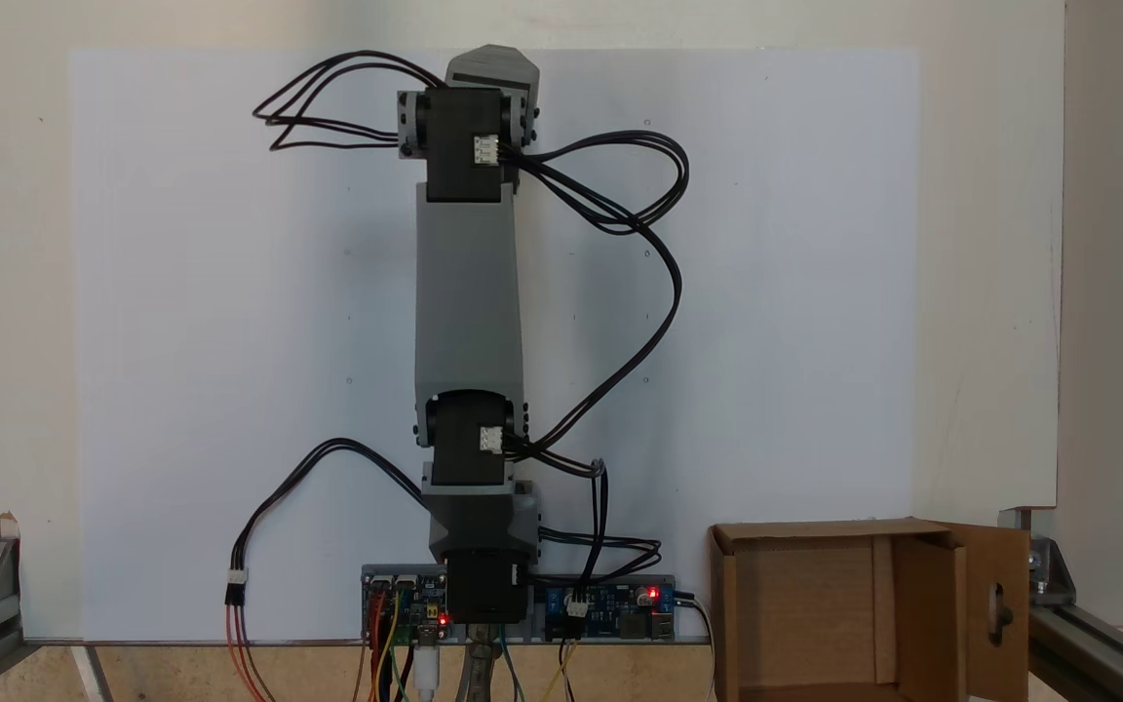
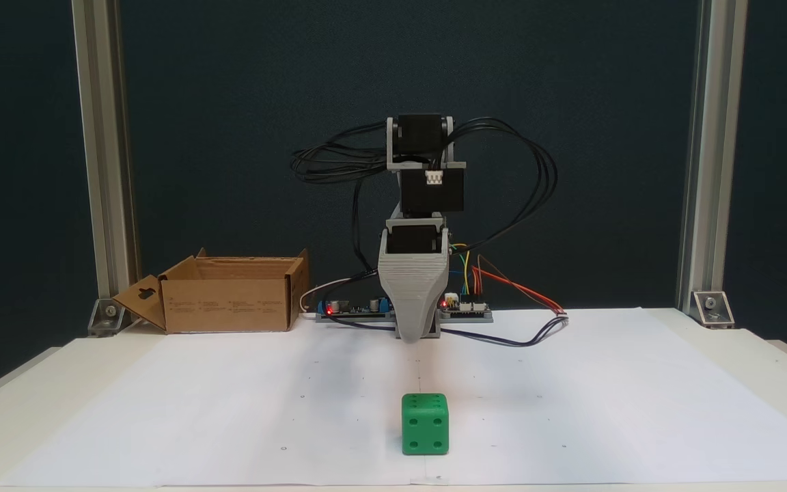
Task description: Grasp a green dice and put it in the bin.
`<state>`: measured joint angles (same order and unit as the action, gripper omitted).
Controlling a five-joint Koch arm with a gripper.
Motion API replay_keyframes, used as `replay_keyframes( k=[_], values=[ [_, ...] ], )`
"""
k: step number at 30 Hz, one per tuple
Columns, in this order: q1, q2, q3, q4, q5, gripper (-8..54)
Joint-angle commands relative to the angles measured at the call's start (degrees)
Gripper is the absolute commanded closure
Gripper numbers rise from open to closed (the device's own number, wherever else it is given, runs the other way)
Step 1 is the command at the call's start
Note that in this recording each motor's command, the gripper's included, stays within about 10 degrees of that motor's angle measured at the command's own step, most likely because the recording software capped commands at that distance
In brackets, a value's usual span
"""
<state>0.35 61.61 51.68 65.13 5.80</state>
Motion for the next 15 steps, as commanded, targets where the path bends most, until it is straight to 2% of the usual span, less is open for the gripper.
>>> replay_keyframes(
  k=[1, 15],
  values=[
    [0.35, -0.09, -4.04, -0.44, 0.62, 1.0],
    [0.26, -1.58, -4.04, -1.32, -5.89, 0.4]
  ],
)
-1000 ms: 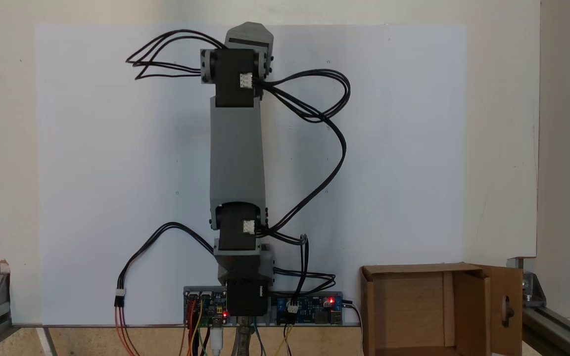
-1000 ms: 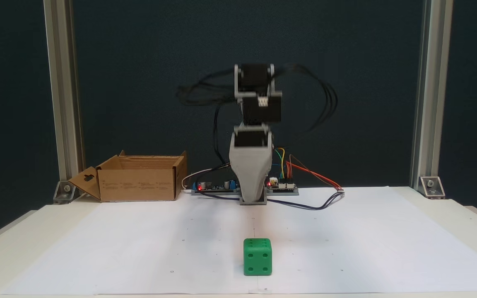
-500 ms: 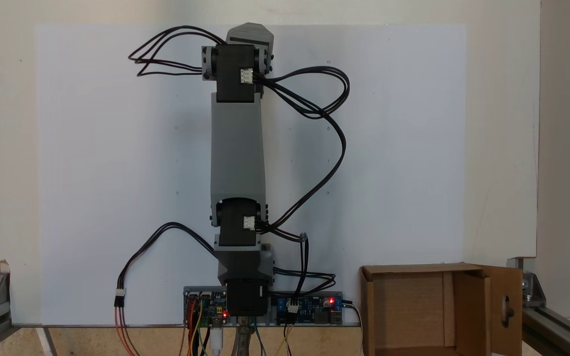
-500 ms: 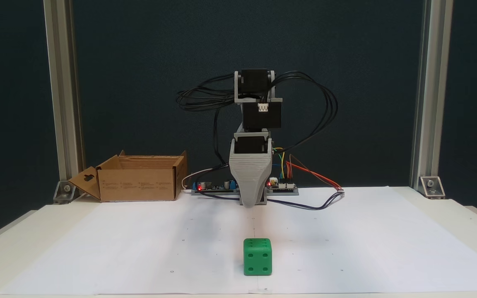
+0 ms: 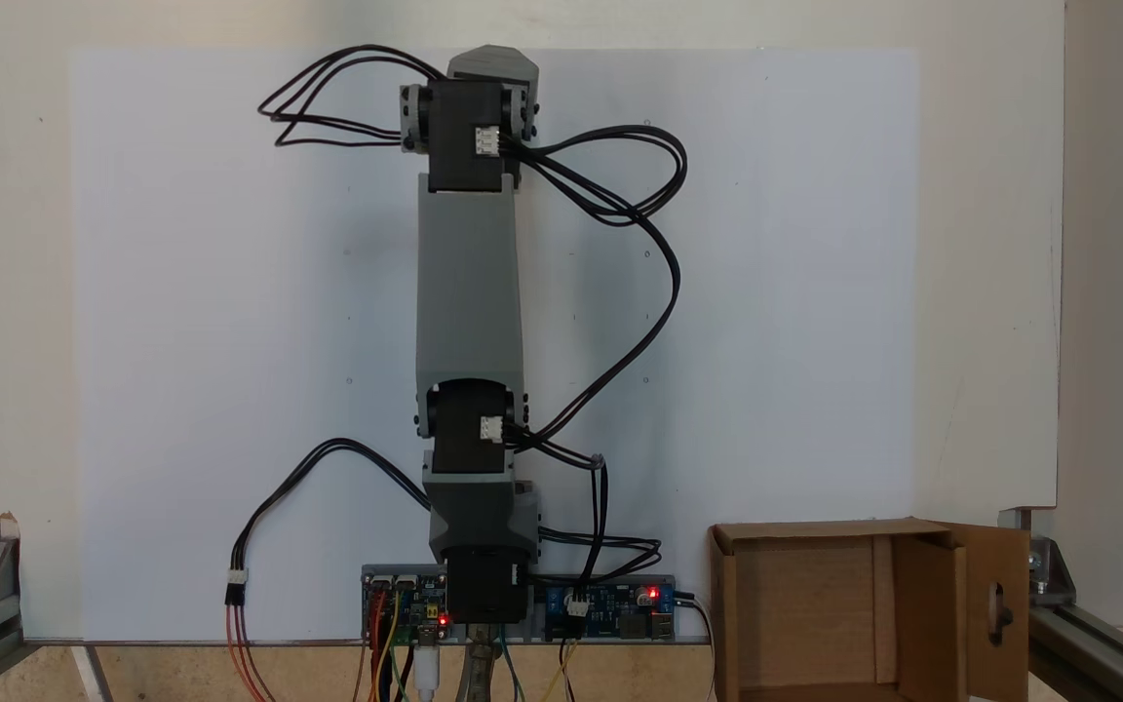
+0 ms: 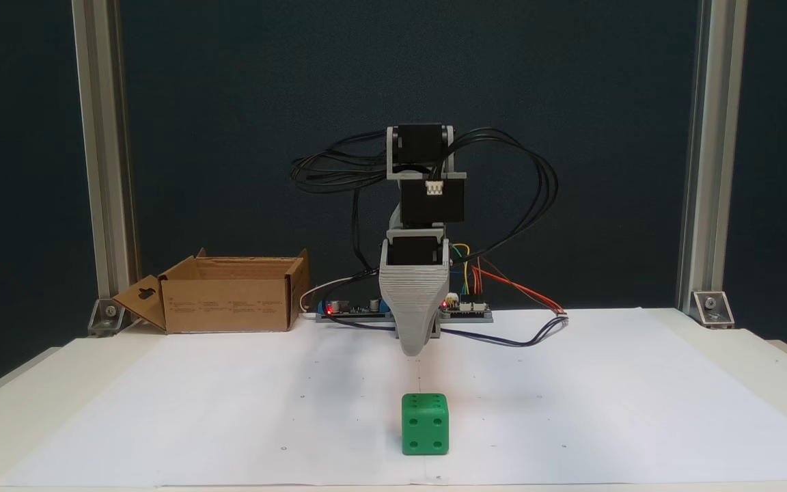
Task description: Grasp a green dice and put it in the bin.
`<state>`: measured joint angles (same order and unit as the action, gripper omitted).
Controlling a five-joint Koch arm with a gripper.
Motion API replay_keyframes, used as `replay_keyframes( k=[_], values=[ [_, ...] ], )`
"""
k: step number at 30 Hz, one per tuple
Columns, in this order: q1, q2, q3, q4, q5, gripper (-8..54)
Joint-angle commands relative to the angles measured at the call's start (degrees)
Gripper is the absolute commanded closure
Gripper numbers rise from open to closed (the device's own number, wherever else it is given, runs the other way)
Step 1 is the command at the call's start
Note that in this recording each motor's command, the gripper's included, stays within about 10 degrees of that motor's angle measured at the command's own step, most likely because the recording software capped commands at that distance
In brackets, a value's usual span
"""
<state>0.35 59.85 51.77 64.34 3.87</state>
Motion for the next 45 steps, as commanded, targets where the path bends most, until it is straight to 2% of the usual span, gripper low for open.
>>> replay_keyframes(
  k=[1, 45],
  values=[
    [0.18, 0.18, -4.13, -0.53, -3.96, 0.4],
    [-1.05, -6.42, -8.61, -0.88, -0.79, 1.1]
  ],
)
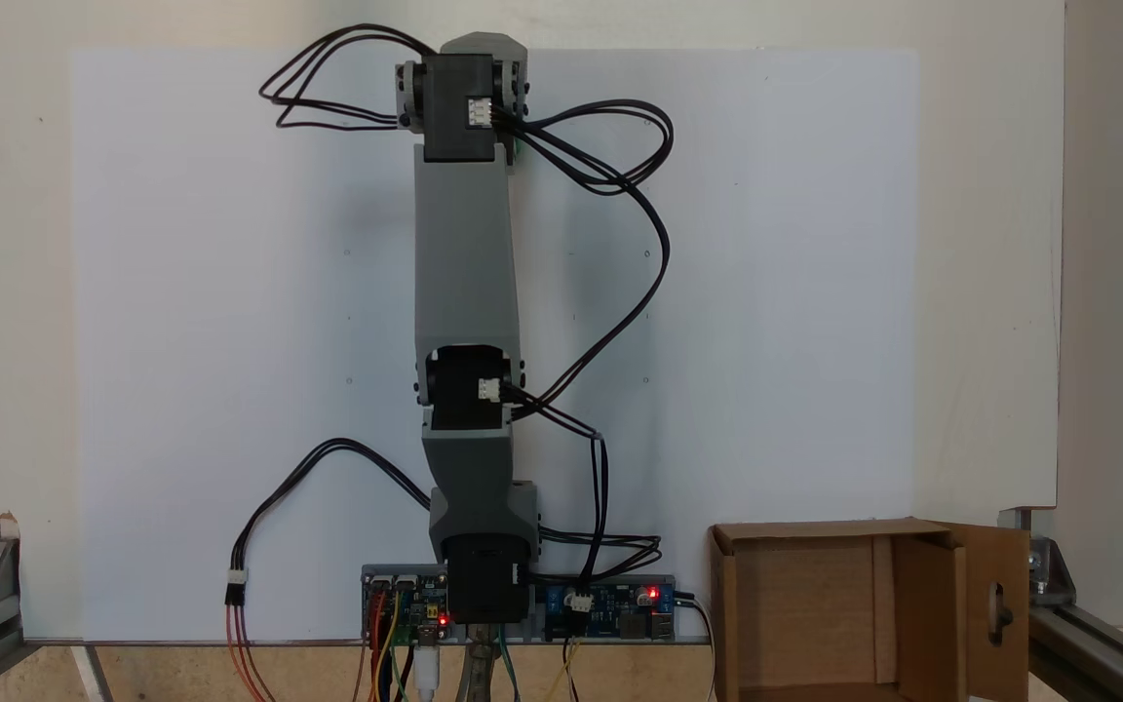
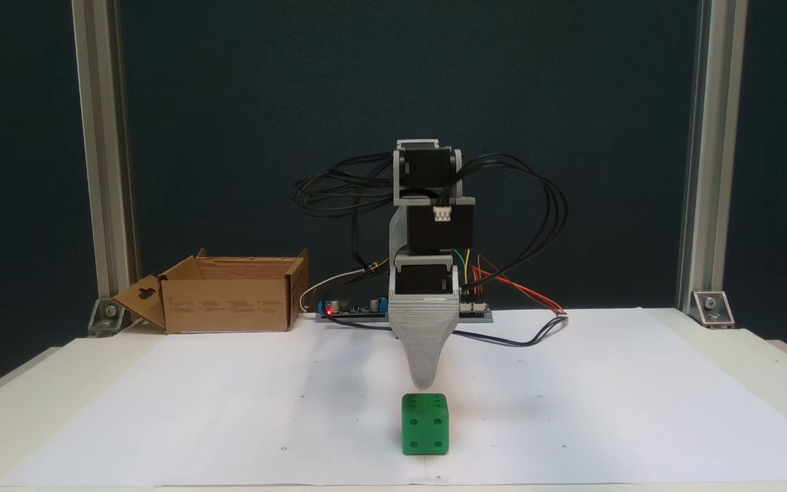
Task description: Grasp a green dice and put it in the bin.
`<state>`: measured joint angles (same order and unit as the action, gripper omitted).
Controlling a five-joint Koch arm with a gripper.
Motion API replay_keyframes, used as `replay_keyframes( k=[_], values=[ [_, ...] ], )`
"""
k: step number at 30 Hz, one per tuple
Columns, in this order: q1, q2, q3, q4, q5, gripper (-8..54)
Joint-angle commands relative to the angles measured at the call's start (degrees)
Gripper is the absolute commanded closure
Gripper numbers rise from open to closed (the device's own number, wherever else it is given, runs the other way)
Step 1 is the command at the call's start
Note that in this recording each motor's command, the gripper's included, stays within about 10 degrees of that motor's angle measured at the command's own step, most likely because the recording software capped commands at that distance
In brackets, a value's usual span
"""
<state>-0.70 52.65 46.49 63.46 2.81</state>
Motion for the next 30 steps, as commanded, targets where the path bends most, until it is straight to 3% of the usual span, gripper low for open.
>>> replay_keyframes(
  k=[1, 30],
  values=[
    [0.0, 0.79, -3.34, 0.0, 0.26, 1.1],
    [0.97, -5.8, -3.34, -0.97, 0.62, 1.9]
  ],
)
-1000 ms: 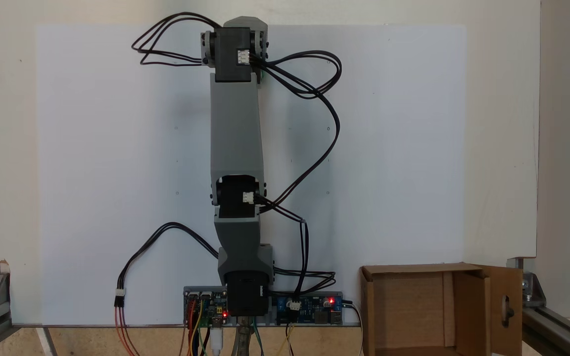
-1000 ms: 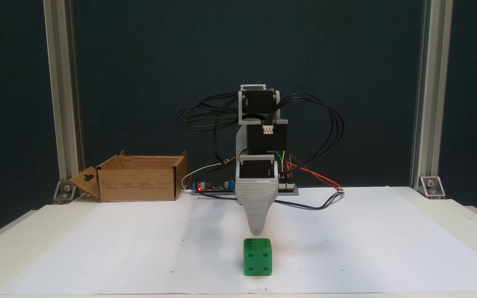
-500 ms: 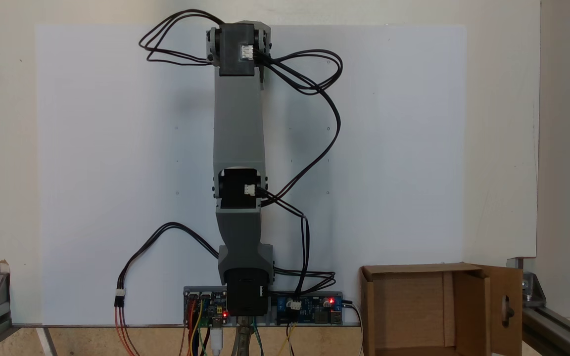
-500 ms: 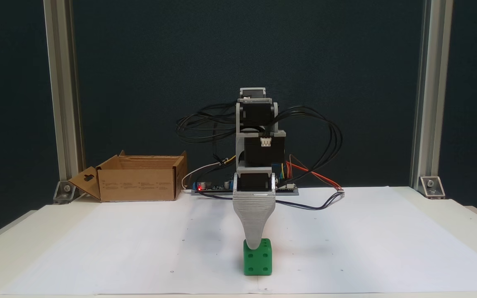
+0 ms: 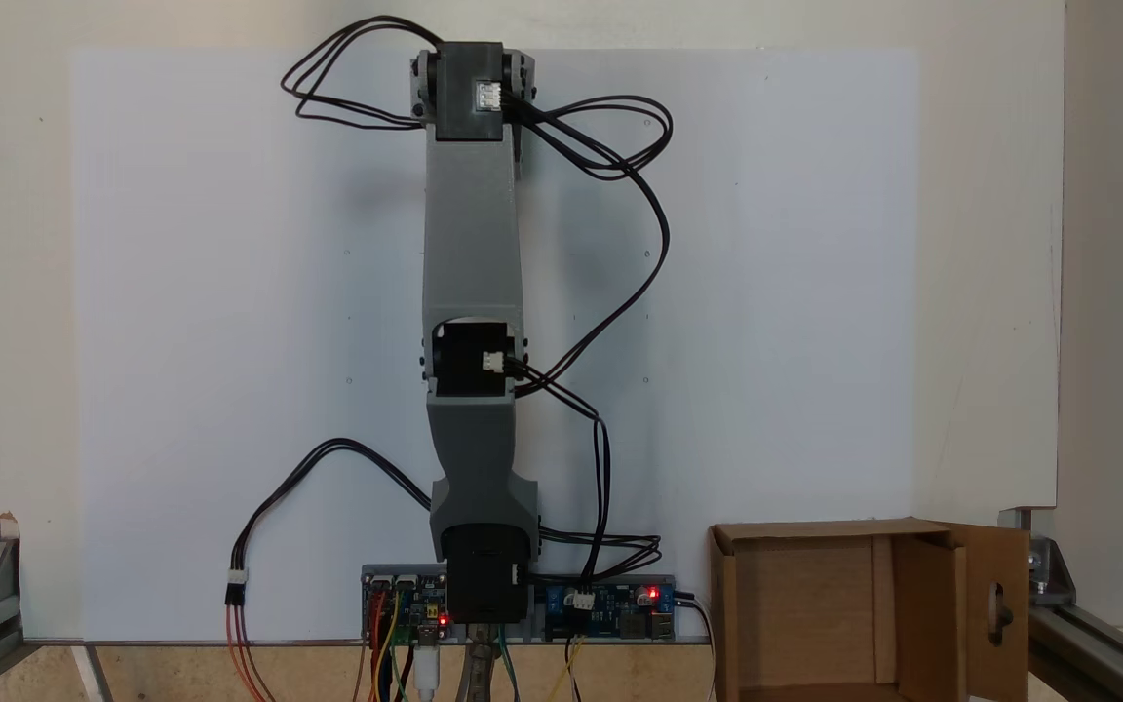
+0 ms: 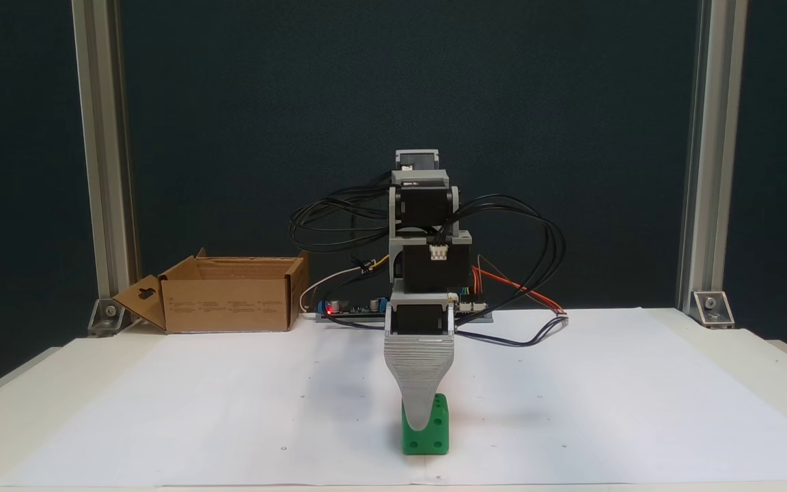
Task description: Grasp a green dice and put it in the bin.
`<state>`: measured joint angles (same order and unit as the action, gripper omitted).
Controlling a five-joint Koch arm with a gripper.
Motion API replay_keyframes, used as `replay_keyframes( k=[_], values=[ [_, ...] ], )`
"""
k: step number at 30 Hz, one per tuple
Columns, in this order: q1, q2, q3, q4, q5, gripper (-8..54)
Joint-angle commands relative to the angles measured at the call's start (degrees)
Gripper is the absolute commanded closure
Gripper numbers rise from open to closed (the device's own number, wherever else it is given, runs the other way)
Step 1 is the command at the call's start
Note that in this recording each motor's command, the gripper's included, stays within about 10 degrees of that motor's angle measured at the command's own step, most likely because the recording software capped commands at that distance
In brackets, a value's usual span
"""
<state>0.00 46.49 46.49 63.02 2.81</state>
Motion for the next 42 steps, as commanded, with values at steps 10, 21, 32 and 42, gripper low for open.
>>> replay_keyframes(
  k=[10, 21, 32, 42],
  values=[
    [0.18, -1.76, -3.34, -1.49, 0.79, 3.3],
    [0.18, -2.2, -3.34, -1.58, 1.58, 9.0],
    [1.05, -2.55, -3.34, -5.19, 1.58, 11.5],
    [1.23, -2.9, -3.34, -5.98, 1.58, 16.3]
  ],
)
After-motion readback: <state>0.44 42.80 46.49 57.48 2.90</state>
